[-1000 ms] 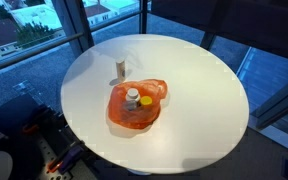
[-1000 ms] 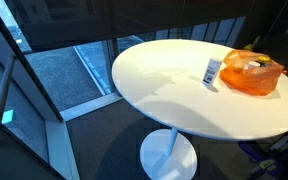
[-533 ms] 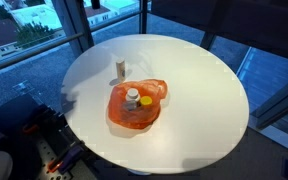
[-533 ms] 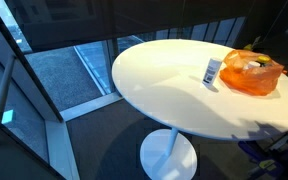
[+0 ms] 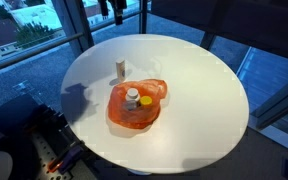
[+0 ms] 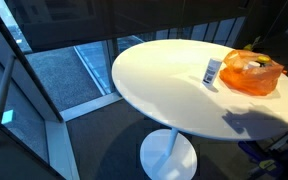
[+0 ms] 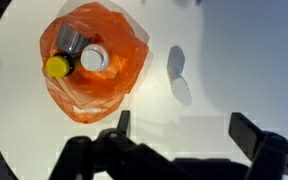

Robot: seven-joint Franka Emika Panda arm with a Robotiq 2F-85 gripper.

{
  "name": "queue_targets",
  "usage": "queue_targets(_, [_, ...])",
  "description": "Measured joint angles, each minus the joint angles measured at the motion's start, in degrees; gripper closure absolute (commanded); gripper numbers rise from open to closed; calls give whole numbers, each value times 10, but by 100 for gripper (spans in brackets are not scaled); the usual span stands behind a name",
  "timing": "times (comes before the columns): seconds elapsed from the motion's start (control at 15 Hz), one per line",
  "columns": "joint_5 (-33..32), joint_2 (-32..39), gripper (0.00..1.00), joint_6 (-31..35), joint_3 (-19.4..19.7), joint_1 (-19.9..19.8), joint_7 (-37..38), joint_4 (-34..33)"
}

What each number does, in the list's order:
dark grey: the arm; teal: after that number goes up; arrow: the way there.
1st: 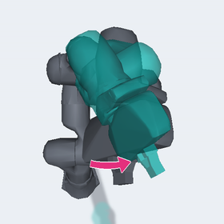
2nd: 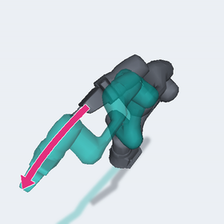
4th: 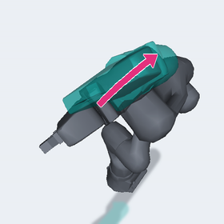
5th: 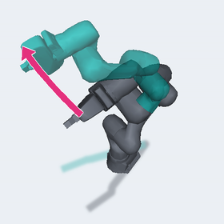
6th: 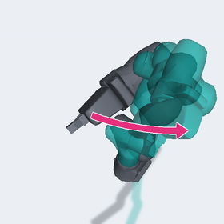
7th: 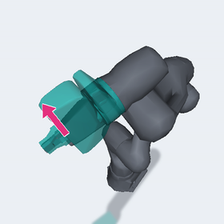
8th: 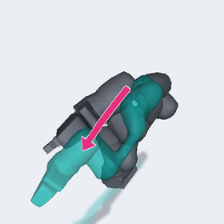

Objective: Remove the white bottle from the plastic and put it on the table

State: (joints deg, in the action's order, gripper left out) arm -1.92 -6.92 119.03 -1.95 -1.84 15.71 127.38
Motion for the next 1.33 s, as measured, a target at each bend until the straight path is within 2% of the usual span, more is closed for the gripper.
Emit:
queue_targets(0.73, [0,6,0,4,9,2,0,1])
queue_targets(1.33, [0,67,0,82,56,-24,-5,4])
